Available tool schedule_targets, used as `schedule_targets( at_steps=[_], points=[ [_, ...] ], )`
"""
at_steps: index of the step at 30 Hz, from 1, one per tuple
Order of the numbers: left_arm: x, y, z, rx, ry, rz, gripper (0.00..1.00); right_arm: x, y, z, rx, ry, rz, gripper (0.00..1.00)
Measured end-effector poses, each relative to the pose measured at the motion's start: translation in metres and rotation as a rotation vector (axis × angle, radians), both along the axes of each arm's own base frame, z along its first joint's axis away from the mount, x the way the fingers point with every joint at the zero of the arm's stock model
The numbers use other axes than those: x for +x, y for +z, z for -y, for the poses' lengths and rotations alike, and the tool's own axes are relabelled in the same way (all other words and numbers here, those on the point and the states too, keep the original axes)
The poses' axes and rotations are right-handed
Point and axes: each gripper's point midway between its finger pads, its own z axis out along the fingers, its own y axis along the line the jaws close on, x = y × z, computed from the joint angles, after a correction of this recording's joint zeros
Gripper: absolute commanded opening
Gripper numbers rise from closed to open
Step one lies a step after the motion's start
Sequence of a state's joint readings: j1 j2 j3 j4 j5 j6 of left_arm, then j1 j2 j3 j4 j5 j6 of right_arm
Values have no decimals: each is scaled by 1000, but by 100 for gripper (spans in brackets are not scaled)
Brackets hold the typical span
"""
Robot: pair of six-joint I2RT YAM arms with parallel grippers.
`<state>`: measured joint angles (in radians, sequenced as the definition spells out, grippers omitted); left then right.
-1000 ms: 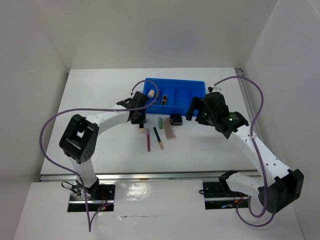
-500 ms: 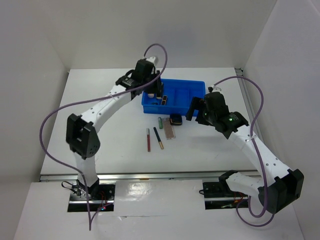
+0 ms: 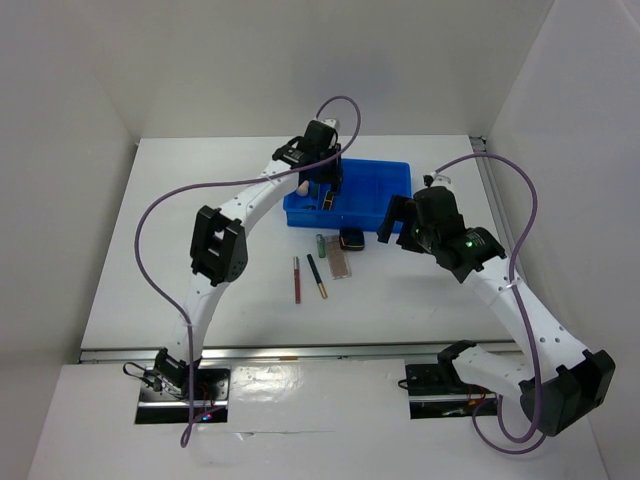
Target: Organize the makeup
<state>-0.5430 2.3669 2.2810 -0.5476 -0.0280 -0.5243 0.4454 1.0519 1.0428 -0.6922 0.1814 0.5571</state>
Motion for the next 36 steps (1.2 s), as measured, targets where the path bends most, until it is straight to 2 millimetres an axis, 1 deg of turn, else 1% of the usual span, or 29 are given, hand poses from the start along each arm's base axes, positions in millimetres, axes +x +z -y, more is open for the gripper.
schedule_targets(
  at_steps=[2, 4, 5, 6, 8, 9, 13, 17, 19, 20, 21, 22, 23, 25, 27, 30, 31, 33, 36],
  points=[
    [0, -8, 0, 8, 0, -12, 12, -1, -1, 1, -4, -1, -6, 100],
    [1, -11, 1, 10, -1, -16, 24, -2, -2, 2, -7, -2, -11, 100],
    [1, -13, 1, 10, -3, -20, 38, -3, -2, 2, -9, -3, -13, 100],
    [0, -13, 1, 9, -5, -20, 44, -3, -3, 3, -11, -4, -15, 100],
    [0, -12, 2, 7, -8, -20, 51, -4, -4, 3, -14, -5, -20, 100],
    [1, -12, 2, 6, -8, -18, 60, -5, -4, 3, -15, -5, -22, 100],
    [1, -12, 2, 4, -8, -18, 65, -5, -5, 4, -16, -5, -24, 100],
    [-1, -10, 1, 4, -9, -19, 65, -5, -4, 2, -9, 4, -24, 100],
    [-10, -8, -4, 11, -8, -30, 65, -4, -4, -3, 7, 21, -24, 100],
    [-17, -5, -9, 17, -7, -38, 65, -3, -4, -6, 17, 32, -22, 100],
    [-24, 1, -14, 19, -5, -39, 65, -1, -5, -10, 26, 41, -21, 100],
    [-37, 10, -22, 25, -2, -43, 65, 2, -8, -14, 35, 52, -19, 100],
    [-43, 19, -26, 25, 1, -38, 65, 5, -12, -19, 38, 61, -21, 100],
    [-58, 46, -39, 15, 14, -1, 65, 8, -26, -28, 48, 81, -22, 100],
    [-76, 76, -53, 1, 24, 41, 65, 10, -44, -35, 58, 101, -15, 100],
    [-100, 122, -73, -24, 49, 115, 65, 10, -74, -38, 63, 116, -7, 100],
    [-106, 133, -79, -30, 58, 135, 65, 10, -82, -38, 61, 118, -8, 100],
    [-119, 149, -90, -38, 72, 165, 66, 15, -90, -41, 54, 122, -4, 100],
    [-136, 159, -106, -32, 91, 180, 66, 32, -96, -49, 54, 133, 28, 100]
  ],
)
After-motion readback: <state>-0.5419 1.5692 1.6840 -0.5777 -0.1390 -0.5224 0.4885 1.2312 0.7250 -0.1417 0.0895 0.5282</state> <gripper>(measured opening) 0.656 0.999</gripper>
